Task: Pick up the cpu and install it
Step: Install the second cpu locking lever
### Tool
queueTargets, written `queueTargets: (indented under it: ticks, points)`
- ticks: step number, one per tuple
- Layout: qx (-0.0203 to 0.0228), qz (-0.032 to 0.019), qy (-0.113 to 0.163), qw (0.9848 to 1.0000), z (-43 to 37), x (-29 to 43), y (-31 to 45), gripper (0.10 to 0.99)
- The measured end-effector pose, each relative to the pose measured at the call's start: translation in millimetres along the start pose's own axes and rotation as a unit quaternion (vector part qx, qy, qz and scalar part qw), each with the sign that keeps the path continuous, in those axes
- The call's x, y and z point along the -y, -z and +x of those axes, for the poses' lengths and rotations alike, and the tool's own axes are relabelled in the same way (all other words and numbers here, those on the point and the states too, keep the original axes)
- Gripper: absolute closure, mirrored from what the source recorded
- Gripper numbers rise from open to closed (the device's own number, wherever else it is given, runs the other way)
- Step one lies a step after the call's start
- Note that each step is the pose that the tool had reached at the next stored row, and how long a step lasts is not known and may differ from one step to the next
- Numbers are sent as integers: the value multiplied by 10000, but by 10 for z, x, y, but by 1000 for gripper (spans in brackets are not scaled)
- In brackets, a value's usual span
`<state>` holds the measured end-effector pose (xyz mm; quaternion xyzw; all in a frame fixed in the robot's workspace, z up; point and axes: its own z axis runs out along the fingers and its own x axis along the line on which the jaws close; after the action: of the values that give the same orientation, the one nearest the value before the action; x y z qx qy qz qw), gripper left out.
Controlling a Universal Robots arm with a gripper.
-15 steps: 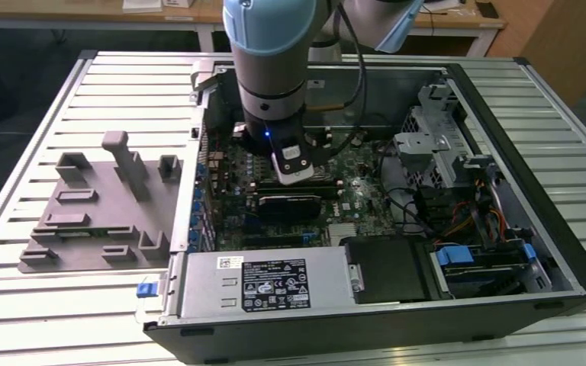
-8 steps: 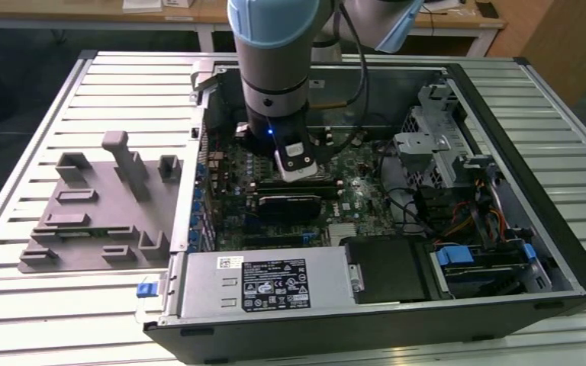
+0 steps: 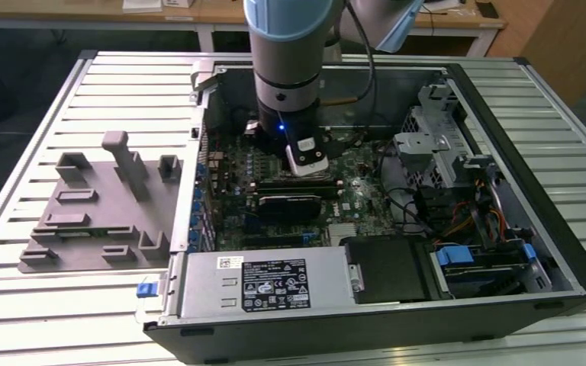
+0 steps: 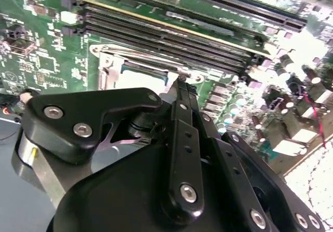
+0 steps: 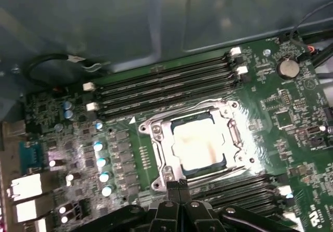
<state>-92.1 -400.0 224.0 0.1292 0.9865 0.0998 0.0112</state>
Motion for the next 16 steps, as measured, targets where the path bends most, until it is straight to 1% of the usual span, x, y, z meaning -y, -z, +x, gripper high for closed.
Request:
queueTargets:
  ticks: [3, 6, 7, 12, 16]
  points:
    - [8, 35, 2, 10000, -37, -45, -9, 976]
    - [15, 70, 3, 10000, -56, -104, -22, 976]
    - [20, 89, 4, 10000, -62, -123, -26, 976]
    - [52, 218, 10, 9997, -99, -206, -47, 976]
    - [70, 295, 14, 9995, -115, -307, -72, 976]
